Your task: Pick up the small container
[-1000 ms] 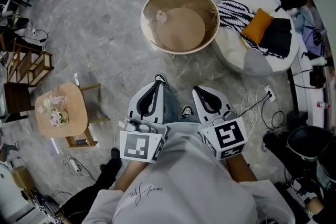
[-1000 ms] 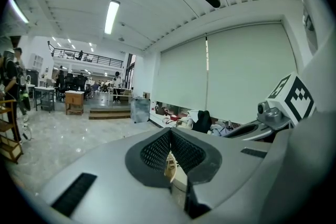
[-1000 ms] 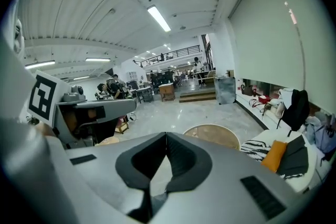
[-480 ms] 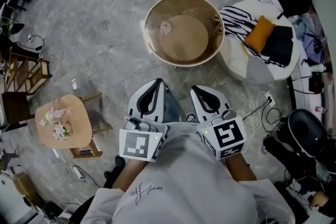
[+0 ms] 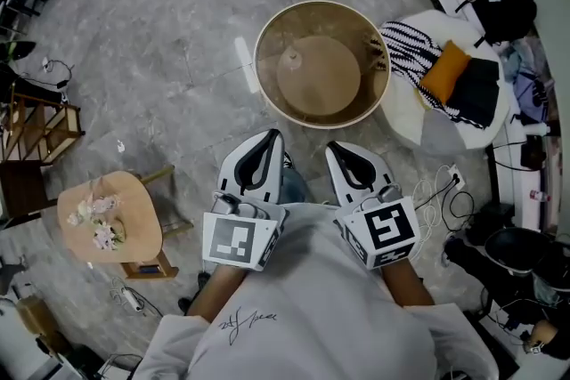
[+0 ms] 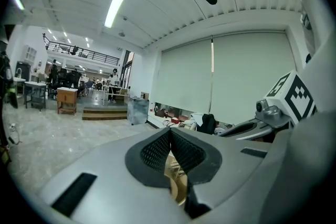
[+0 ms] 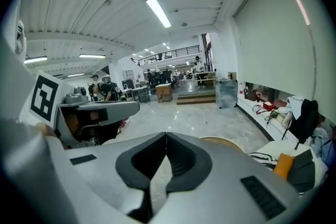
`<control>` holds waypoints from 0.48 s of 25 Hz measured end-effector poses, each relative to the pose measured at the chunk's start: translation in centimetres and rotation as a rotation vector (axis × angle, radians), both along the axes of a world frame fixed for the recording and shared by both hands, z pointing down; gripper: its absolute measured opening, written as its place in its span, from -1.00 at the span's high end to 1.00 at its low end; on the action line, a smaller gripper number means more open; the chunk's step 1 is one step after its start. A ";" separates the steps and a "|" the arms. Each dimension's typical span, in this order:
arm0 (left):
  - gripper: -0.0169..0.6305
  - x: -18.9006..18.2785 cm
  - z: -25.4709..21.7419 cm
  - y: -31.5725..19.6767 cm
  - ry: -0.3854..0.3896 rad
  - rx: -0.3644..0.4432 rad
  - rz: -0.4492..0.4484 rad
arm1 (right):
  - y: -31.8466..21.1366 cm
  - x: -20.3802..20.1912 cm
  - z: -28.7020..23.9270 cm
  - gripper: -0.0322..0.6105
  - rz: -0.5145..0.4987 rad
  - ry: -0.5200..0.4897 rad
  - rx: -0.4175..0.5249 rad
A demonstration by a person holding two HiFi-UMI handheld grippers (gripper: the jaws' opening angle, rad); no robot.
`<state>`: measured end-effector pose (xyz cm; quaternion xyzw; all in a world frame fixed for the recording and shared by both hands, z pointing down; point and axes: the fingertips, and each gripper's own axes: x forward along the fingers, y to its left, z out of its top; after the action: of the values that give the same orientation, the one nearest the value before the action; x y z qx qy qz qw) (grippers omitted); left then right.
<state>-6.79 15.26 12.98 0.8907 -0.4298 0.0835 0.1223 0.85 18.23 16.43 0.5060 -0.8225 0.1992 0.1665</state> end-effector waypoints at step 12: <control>0.89 -3.9 1.1 -5.2 0.017 -0.007 0.006 | -5.7 -2.6 -0.4 0.85 0.034 0.010 0.040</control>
<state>-10.72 10.05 14.04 0.8922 -0.4259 0.0777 0.1286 -1.73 12.55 16.05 0.5243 -0.8167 0.1828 0.1572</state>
